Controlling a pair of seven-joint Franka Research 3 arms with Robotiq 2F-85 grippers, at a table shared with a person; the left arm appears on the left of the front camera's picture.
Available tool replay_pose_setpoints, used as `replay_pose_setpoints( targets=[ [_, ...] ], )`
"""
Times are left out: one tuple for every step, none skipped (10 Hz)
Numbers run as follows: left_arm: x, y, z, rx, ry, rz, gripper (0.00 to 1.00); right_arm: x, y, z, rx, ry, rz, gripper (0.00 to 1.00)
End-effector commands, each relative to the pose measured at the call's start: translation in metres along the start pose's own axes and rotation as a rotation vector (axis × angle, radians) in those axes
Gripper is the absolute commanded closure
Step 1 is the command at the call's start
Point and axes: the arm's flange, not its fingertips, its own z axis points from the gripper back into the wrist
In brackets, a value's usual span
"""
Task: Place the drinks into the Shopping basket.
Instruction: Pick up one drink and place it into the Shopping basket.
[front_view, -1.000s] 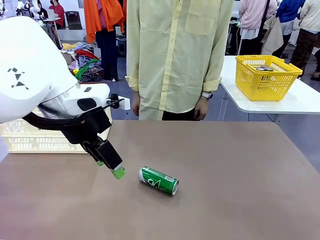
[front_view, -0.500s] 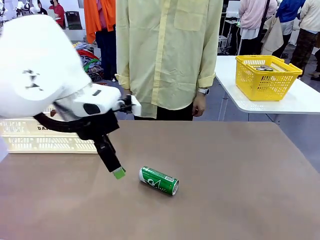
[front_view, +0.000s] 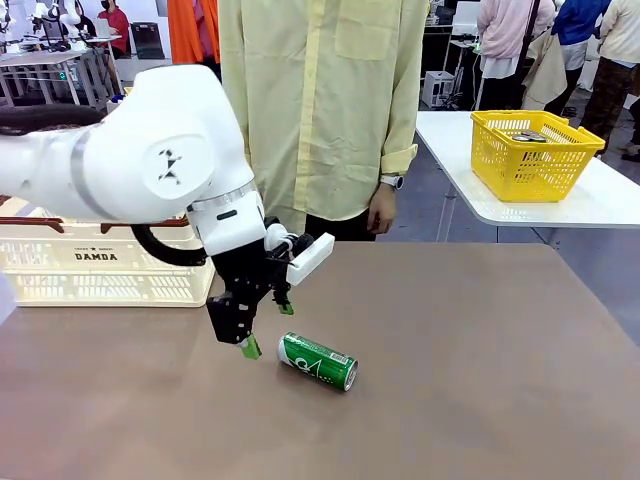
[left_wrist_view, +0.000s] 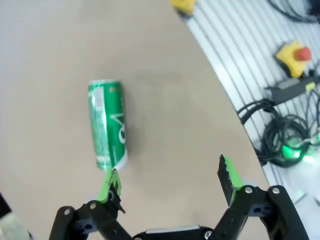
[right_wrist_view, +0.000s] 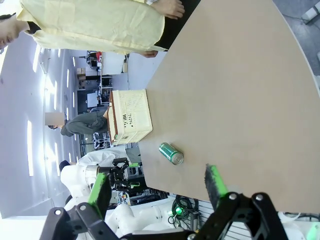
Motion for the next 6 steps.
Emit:
replay_pose_setpoints(
  targets=[
    [-0.004,-0.007,-0.002,0.044,0.021,0.107,0.00,0.000,0.000,0.003,0.010,0.000,0.020,0.00],
    [-0.004,-0.007,-0.002,0.044,0.021,0.107,0.00,0.000,0.000,0.003,0.010,0.000,0.020,0.00],
    [0.000,0.003,0.002,-0.003,-0.001,-0.005,0.00,0.000,0.000,0.003,0.010,0.000,0.020,0.00],
    [-0.004,0.018,-0.017,0.063,0.031,0.006,0.00,0.000,0.000,0.003,0.010,0.000,0.020,0.00],
    [-0.008,0.026,-0.038,0.137,0.041,-0.006,0.00,0.000,0.000,0.003,0.010,0.000,0.020,0.00],
    [-0.012,0.034,-0.059,0.140,0.046,-0.041,0.00,0.000,0.000,0.003,0.010,0.000,0.020,0.00]
  ],
)
